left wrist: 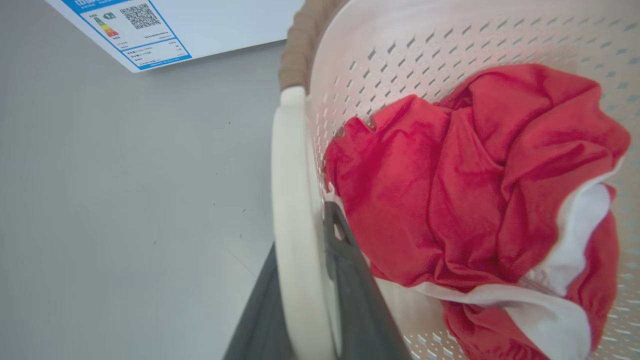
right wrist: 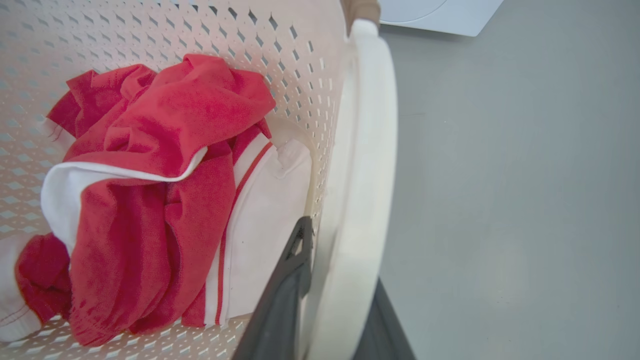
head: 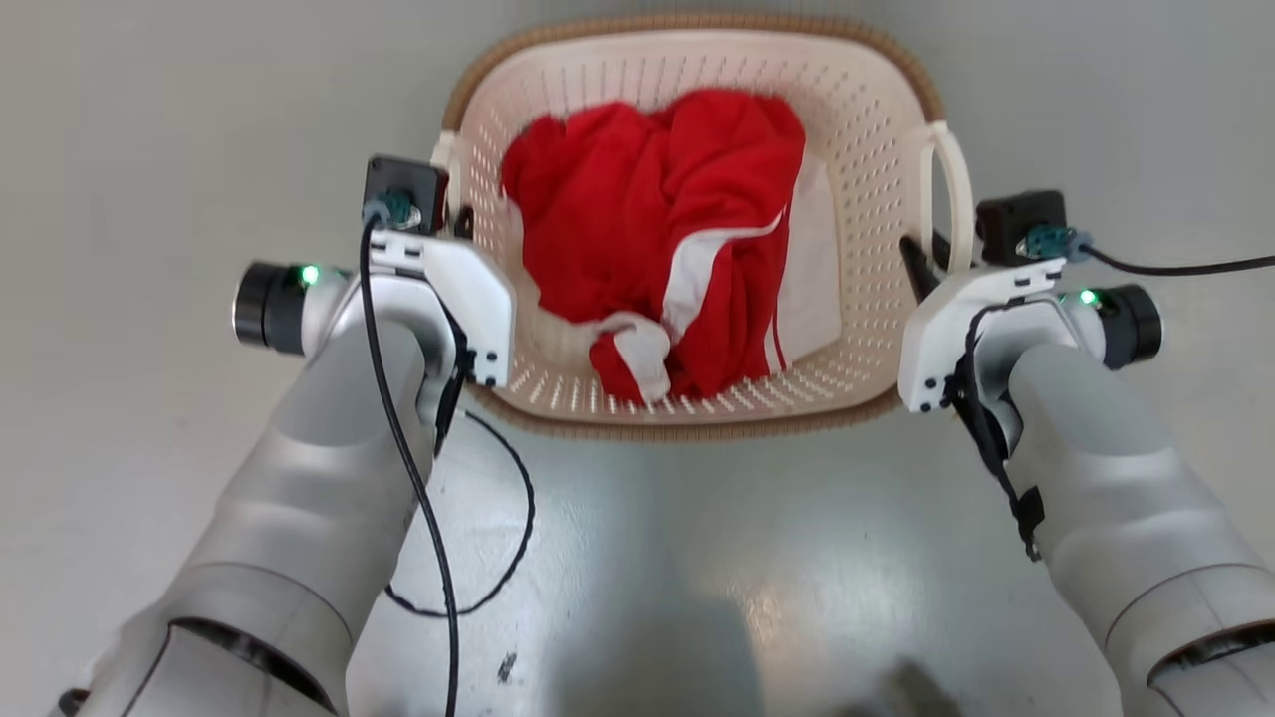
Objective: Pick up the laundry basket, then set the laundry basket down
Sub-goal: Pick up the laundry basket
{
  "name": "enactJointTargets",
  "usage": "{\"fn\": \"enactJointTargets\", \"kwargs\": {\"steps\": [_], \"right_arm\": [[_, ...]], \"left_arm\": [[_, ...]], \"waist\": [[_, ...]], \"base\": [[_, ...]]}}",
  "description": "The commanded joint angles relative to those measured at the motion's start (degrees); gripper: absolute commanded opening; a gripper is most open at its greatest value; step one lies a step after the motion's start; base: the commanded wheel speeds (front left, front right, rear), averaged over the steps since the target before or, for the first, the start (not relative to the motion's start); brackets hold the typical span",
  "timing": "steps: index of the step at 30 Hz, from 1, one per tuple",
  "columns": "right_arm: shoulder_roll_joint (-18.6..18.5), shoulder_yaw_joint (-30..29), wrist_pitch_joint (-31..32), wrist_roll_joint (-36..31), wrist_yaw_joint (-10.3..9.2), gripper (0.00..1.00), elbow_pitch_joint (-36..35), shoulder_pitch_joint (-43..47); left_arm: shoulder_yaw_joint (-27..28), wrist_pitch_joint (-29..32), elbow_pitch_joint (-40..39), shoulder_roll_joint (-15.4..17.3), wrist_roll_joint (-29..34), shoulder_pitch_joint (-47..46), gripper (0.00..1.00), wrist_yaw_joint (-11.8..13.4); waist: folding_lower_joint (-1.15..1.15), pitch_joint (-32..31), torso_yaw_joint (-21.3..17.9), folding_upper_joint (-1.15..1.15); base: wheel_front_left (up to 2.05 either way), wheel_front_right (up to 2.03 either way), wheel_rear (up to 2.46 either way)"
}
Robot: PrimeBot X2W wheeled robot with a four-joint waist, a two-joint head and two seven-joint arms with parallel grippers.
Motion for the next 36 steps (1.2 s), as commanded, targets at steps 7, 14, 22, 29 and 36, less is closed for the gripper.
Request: {"fn": "enactJointTargets", "kwargs": {"steps": [7, 14, 22, 29, 36], "right_arm": [[0.95, 2.89, 2.41, 1.89, 0.43, 0.0, 0.3, 4.69], [0.95, 3.77, 5.21, 4.01, 0.43, 0.0, 0.79, 7.44], [0.95, 4.58, 8.01, 5.17, 0.43, 0.0, 1.11, 10.68], [0.95, 8.93, 12.1, 8.67, 0.43, 0.0, -0.49, 14.44], [0.95, 13.46, 15.69, 12.62, 0.43, 0.0, -2.65, 17.55]], "left_arm": [[-1.38, 1.3, -0.18, 1.29, -1.79, 4.3, 0.0, -0.55], [-3.38, 3.41, -1.52, 1.29, -3.89, 8.77, 0.0, -0.41], [-6.11, 5.04, -3.6, 1.29, -6.14, 13.51, 0.0, 0.03], [-8.47, 7.22, -4.54, 1.29, -8.46, 16.85, 0.0, -0.07], [-10.58, 9.66, -4.98, 1.29, -11.07, 20.44, 0.0, -0.78]], "waist": [[0.0, -10.13, -1.06, 0.0], [0.0, -16.62, -1.25, 0.0], [0.0, -22.68, -1.43, 0.0], [0.0, -28.57, -2.67, 0.0], [0.0, -34.29, -3.75, 0.0]], "base": [[0.0, 0.0, 0.0], [0.0, 0.0, 0.0], [0.0, 0.0, 0.0], [0.0, 0.0, 0.0], [0.0, 0.0, 0.0]]}}
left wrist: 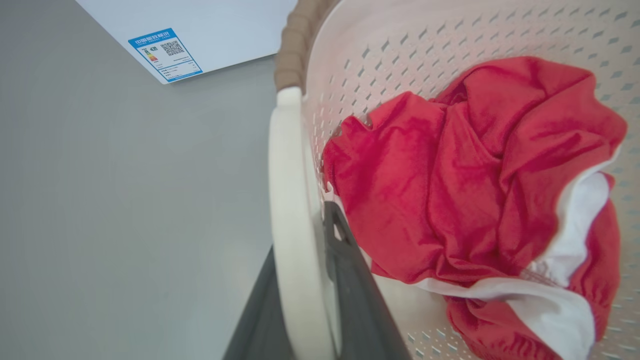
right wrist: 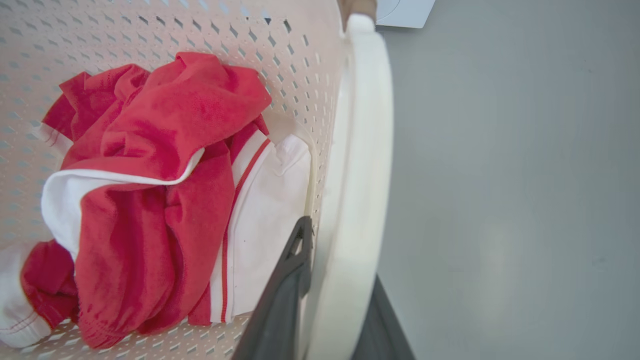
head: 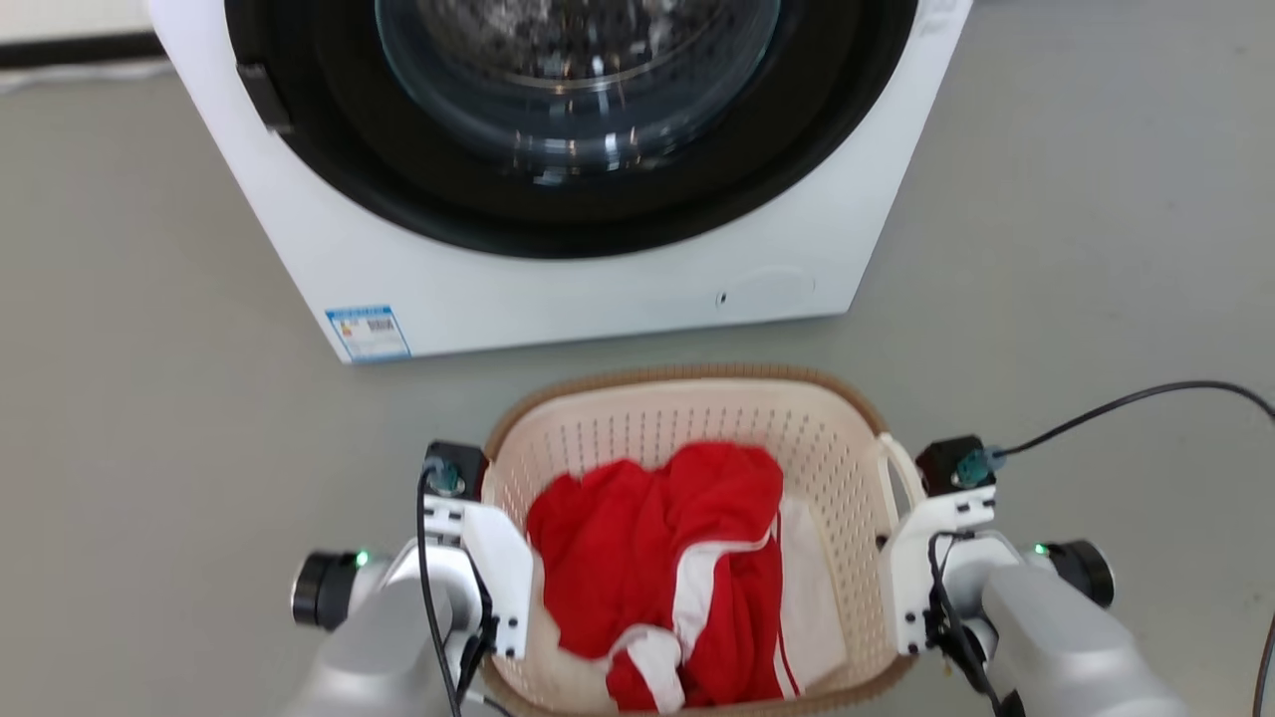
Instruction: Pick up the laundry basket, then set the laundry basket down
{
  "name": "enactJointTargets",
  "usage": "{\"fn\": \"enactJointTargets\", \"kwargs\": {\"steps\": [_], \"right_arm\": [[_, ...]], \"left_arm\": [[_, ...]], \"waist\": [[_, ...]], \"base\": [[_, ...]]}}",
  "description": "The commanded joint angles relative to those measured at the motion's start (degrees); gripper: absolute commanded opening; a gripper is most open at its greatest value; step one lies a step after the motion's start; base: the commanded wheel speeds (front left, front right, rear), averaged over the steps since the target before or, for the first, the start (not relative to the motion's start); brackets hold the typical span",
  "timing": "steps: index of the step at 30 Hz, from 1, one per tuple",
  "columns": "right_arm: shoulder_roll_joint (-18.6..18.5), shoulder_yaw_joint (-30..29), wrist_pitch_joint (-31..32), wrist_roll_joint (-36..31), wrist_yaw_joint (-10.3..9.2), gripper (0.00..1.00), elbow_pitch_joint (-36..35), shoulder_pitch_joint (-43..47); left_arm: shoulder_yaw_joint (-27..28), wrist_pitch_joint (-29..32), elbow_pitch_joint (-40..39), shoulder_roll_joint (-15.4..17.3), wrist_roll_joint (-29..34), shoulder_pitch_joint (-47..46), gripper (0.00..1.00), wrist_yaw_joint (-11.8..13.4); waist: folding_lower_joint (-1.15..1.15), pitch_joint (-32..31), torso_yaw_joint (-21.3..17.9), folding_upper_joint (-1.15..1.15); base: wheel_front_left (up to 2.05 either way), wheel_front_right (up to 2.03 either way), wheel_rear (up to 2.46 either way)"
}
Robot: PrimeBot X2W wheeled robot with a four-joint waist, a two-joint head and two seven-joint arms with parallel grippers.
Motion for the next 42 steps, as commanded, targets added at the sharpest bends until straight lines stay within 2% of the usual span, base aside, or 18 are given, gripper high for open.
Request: {"fn": "enactJointTargets", "kwargs": {"steps": [1, 9, 18, 42], "right_arm": [[0.7, 1.82, 0.37, 0.21, 0.44, 0.0, -1.6, 0.29], [0.7, 4.41, 2.4, 2.73, 0.44, 0.0, -1.14, 2.6], [0.7, 7.98, 5.49, 6.24, 0.44, 0.0, -3.11, 4.06], [0.7, 14.17, 6.83, 12.31, 0.44, 0.0, -4.65, 4.02]], "left_arm": [[-0.08, 0.02, -1.55, 0.54, -0.13, -0.03, 0.0, -1.09], [-2.75, 2.22, -2.66, 0.54, -2.85, 4.02, 0.0, -1.19], [-4.95, 2.3, -2.97, 0.54, -4.9, 5.69, 0.0, -1.25], [-8.74, 1.38, -2.16, 0.54, -8.86, 4.39, 0.0, -1.16]], "waist": [[0.0, -2.51, -0.56, 0.0], [0.0, -7.9, 0.05, 0.0], [0.0, -10.32, -0.11, 0.0], [0.0, -11.08, -1.26, 0.0]], "base": [[0.0, 0.0, 0.0], [0.0, 0.0, 0.0], [0.0, 0.0, 0.0], [0.0, 0.0, 0.0]]}}
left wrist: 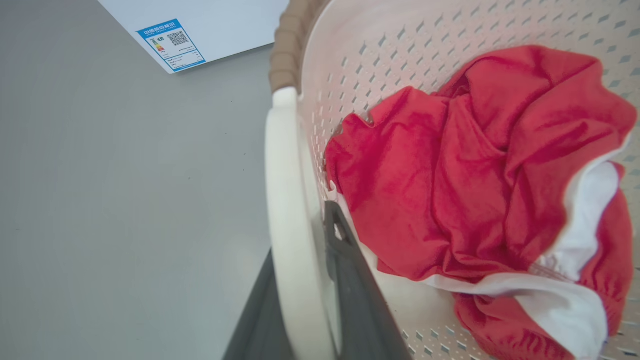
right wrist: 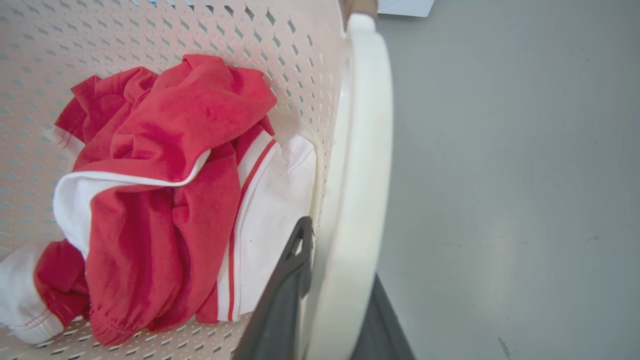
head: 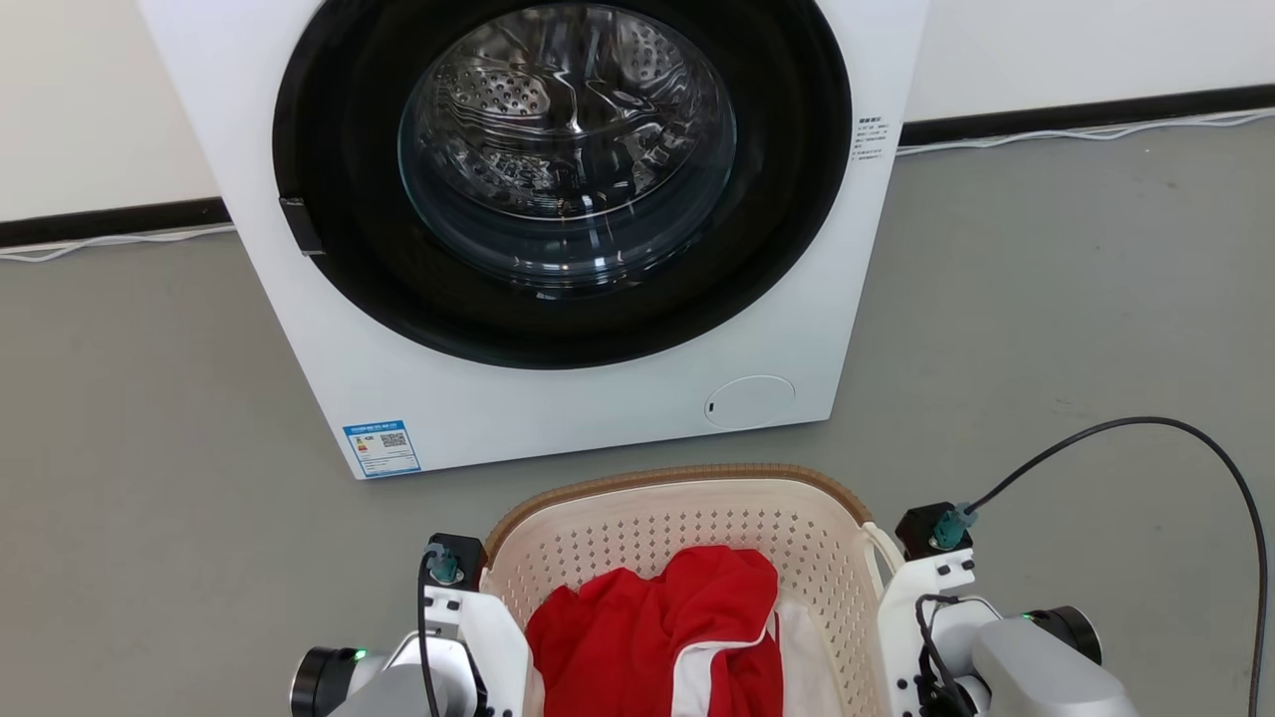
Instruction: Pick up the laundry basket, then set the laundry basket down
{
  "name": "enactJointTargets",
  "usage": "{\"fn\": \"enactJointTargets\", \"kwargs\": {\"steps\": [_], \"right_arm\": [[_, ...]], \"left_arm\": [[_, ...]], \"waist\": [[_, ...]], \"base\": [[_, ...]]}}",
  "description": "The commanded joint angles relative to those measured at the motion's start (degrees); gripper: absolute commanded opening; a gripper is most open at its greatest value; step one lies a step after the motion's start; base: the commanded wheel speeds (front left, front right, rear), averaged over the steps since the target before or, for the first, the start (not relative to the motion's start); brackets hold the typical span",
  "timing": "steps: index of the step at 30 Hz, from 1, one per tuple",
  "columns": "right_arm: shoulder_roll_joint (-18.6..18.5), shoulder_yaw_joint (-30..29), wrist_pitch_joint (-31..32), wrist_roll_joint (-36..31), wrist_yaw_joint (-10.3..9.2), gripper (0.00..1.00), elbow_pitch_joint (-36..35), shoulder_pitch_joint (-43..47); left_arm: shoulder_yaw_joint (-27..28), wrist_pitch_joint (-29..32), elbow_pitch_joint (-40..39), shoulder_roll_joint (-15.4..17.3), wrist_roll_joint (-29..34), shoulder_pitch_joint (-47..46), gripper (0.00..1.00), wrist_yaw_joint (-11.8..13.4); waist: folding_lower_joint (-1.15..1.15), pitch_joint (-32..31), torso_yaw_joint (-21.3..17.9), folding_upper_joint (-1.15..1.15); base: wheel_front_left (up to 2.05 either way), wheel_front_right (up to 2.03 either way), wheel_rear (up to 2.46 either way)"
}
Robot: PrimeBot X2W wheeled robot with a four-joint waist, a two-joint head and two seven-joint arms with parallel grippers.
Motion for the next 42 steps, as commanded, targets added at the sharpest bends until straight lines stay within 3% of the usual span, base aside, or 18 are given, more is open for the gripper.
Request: {"fn": "enactJointTargets", "kwargs": {"steps": [1, 42], "right_arm": [[1.64, 1.43, -0.14, 0.65, 0.95, 0.0, -2.62, -0.63], [1.64, 8.05, -2.43, 7.39, 0.95, 0.0, -1.09, -2.04]], "left_arm": [[0.15, -1.16, -1.33, -0.62, 0.09, -2.51, 0.0, -1.08], [-4.25, -2.27, 0.12, -0.62, -4.92, -3.96, 0.0, -0.67]], "waist": [[0.0, 0.12, -0.13, 0.0], [0.0, 0.6, -0.29, 0.0]], "base": [[0.0, 0.0, 0.0], [0.0, 0.0, 0.0]]}}
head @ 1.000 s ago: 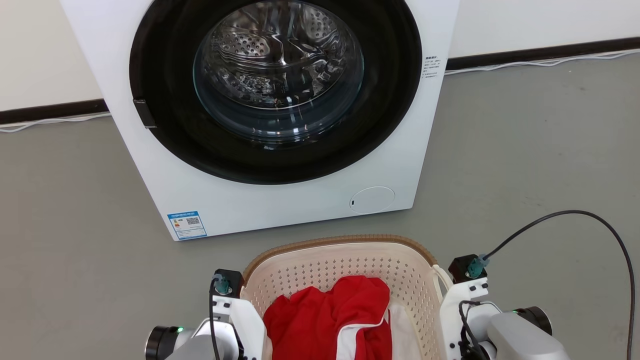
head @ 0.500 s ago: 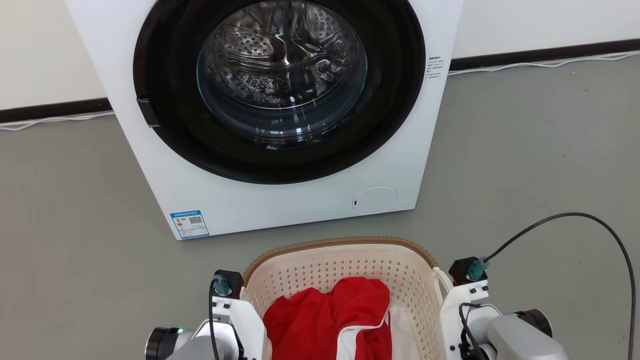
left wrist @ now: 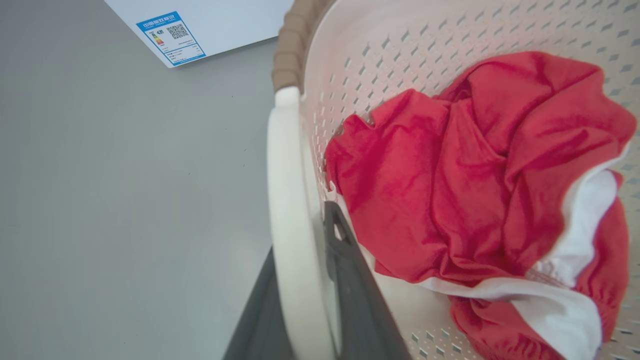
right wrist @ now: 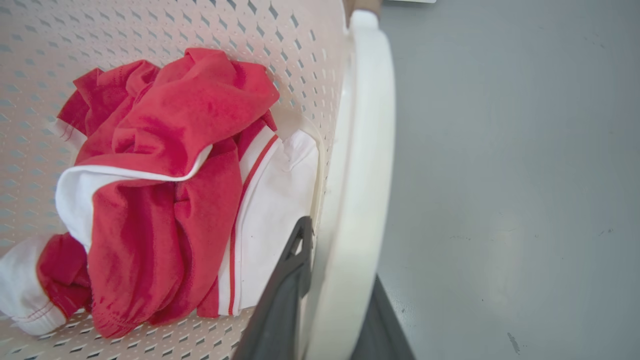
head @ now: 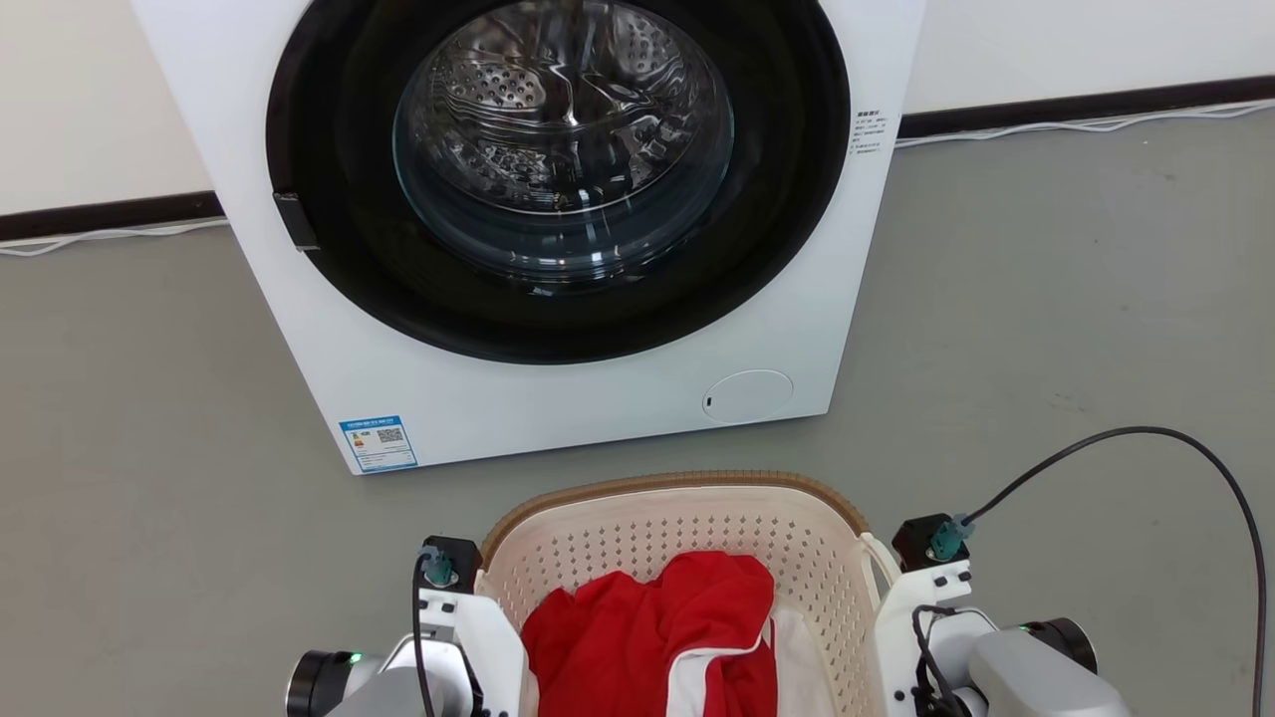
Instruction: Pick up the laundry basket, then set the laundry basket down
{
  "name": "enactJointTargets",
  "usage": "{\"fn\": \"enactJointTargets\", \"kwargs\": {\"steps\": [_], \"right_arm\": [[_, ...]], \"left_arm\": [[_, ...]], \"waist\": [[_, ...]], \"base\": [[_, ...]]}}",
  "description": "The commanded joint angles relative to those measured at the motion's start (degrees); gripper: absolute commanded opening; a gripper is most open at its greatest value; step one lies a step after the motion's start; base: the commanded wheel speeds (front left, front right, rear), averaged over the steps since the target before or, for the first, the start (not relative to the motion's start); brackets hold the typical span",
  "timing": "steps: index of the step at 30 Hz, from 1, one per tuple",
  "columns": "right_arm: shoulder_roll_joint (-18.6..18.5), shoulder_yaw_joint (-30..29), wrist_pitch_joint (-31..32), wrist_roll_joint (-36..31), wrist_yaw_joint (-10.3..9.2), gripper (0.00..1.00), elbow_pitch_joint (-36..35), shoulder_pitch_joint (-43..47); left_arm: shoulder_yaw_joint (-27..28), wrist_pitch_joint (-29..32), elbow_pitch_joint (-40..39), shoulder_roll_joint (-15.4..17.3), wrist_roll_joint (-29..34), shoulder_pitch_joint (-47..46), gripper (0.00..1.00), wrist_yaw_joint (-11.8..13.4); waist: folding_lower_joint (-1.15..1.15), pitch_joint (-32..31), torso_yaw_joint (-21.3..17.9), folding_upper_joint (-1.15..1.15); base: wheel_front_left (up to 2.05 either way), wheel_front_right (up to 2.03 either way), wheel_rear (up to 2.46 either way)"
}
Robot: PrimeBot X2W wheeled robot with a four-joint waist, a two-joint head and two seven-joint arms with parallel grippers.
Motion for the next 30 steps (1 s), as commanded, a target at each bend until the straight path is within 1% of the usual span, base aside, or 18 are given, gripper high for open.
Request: {"fn": "enactJointTargets", "kwargs": {"steps": [1, 30], "right_arm": [[1.74, 1.14, -1.19, 0.15, 0.96, 0.0, -1.71, -2.01], [1.47, 4.71, -3.45, 3.79, 0.96, 0.0, -0.89, -3.18]], "left_arm": [[0.14, -1.13, -1.34, -0.69, 0.04, -3.4, 0.0, -0.67], [-2.14, -1.97, -0.23, -0.69, -2.19, -4.55, 0.0, -0.61]], "waist": [[0.0, 0.08, -0.02, 0.0], [0.0, 1.62, 0.1, 0.0]], "base": [[0.0, 0.0, 0.0], [0.0, 0.0, 0.0]]}}
